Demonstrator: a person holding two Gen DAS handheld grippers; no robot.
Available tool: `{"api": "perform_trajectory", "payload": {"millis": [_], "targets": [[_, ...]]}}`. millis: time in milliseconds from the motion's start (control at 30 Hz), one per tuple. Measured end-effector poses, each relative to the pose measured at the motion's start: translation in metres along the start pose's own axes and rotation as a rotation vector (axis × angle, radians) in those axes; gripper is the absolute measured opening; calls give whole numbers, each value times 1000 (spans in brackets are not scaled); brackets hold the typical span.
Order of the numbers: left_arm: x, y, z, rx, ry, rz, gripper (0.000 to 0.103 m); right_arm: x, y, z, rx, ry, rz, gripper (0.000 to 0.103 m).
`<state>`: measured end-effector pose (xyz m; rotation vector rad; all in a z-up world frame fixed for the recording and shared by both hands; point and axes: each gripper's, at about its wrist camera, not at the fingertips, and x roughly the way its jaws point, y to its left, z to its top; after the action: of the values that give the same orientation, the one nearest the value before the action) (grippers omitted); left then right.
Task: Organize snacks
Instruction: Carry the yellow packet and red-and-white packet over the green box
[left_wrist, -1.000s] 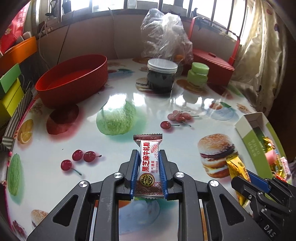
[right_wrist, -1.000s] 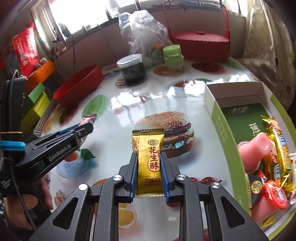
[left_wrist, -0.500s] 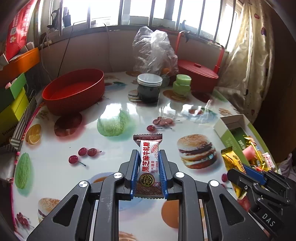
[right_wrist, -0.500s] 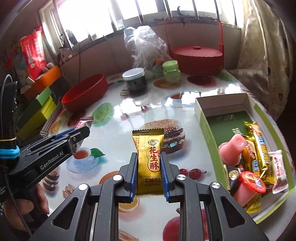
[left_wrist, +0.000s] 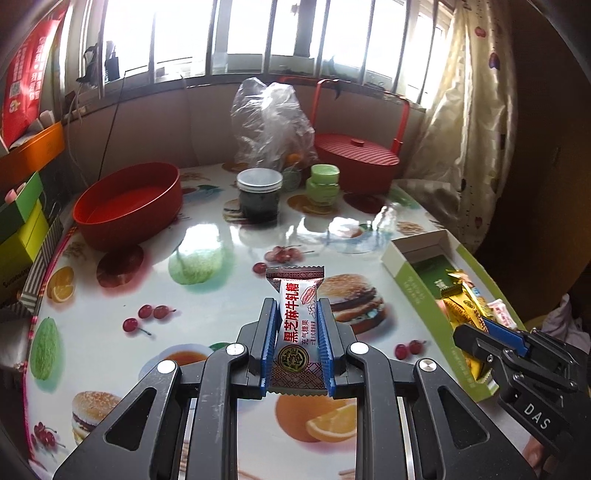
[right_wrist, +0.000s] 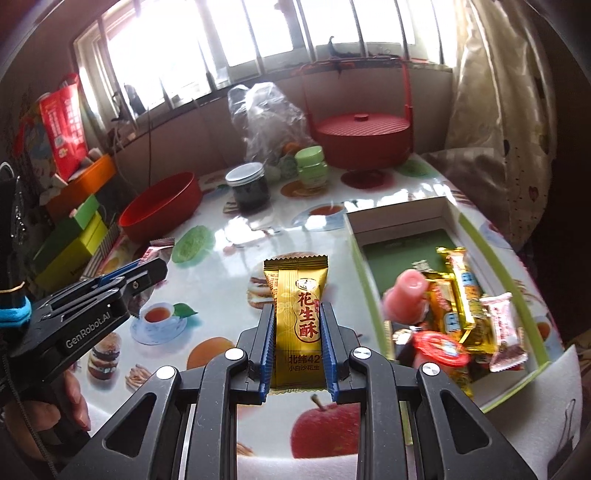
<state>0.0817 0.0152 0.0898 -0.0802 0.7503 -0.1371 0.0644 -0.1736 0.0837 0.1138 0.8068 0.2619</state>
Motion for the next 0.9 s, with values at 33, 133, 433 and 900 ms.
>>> {"api": "perform_trajectory", "payload": {"millis": [33, 133, 433, 900], "targets": [[0, -3, 0, 5, 0, -3, 22, -2, -2, 0, 3, -3, -3, 22], [-2, -11, 0, 16, -2, -17, 22, -9, -10, -1, 16, -13, -16, 22], [-7, -39, 4, 59, -21, -94, 22, -27, -33, -5, 46, -43, -55, 22], [4, -95, 14, 144, -19, -198, 22, -53, -90, -9, 121, -77, -155, 22]]}}
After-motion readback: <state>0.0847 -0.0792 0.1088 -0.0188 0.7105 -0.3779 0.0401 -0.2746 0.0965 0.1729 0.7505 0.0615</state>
